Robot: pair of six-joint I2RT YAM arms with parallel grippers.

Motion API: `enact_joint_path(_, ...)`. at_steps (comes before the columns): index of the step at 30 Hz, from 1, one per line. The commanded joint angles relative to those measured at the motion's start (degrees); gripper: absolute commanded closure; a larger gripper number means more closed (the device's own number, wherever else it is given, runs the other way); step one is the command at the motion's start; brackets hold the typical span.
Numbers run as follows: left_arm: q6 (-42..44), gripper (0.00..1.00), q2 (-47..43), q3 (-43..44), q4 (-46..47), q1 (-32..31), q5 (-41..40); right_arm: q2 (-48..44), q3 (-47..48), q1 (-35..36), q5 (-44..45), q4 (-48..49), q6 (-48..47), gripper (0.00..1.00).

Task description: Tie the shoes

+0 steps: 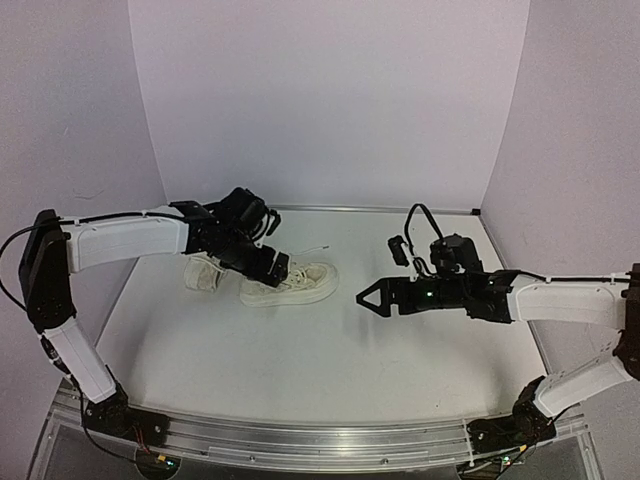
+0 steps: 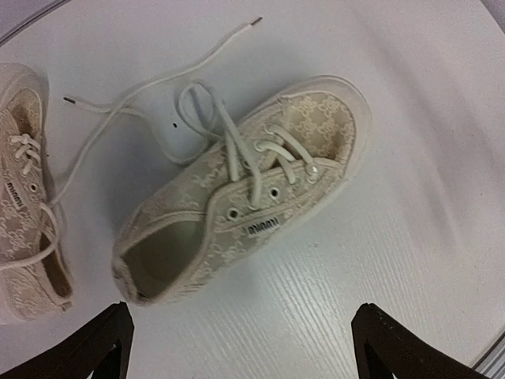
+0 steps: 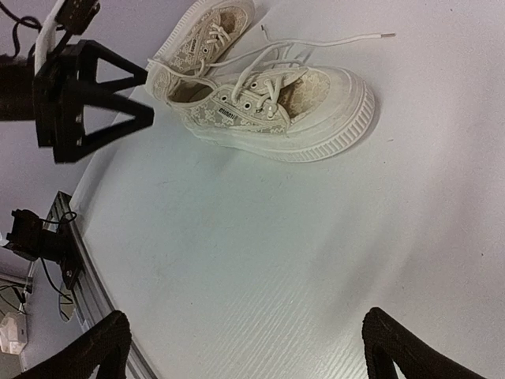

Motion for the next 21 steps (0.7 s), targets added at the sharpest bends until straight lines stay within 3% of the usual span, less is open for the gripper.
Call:
enact_joint_path(1, 6.7, 0.0, 4.0, 9.0, -8.1, 6.9, 2.2, -3.8, -2.6, -0.1, -1.7, 1.8, 2.3, 0.02)
enact_joint_path(9, 12.8, 0.08, 19.3, 23.6, -18.1, 11.6, 4.4, -7.8, -5.2, -0.1, -2.8, 2.9, 3.9, 0.02)
enact_joint_path(12, 13.6, 0.21, 22.7, 25.6, -20.1, 11.6, 8.8, -8.4, -5.5, -0.1, -2.9, 2.8, 4.0, 0.02)
enact_joint_path(16, 12.6, 0.39, 21.8, 22.2, -19.5, 11.3, 13.3, -9.1, -5.8, -0.1, -3.1, 2.9, 4.0, 0.02)
enact_joint_path(21, 8.9, 0.74, 16.3, 16.1, -17.2, 9.0, 18.2, -9.2, -5.6, -0.1, -3.3, 3.0, 4.1, 0.02)
